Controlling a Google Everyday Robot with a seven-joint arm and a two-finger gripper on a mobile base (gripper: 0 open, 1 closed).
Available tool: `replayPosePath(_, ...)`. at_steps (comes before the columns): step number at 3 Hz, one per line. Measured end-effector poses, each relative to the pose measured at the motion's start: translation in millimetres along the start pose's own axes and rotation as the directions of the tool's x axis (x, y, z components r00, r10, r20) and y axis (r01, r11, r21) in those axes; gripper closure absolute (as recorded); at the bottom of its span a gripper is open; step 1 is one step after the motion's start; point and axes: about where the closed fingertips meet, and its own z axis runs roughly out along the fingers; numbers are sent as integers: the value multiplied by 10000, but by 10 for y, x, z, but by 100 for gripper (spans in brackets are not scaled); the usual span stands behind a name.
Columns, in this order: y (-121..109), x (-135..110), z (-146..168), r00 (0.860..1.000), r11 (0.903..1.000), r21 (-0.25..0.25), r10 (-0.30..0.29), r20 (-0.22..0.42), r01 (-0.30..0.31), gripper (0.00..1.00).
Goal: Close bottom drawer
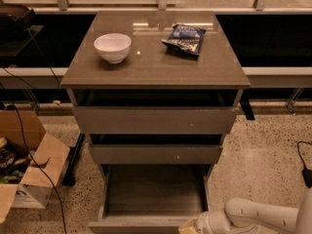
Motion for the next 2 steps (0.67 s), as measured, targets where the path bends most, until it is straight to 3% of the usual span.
replayPosePath(2, -381, 218, 511, 9982, 9977, 316, 598, 13, -598, 100)
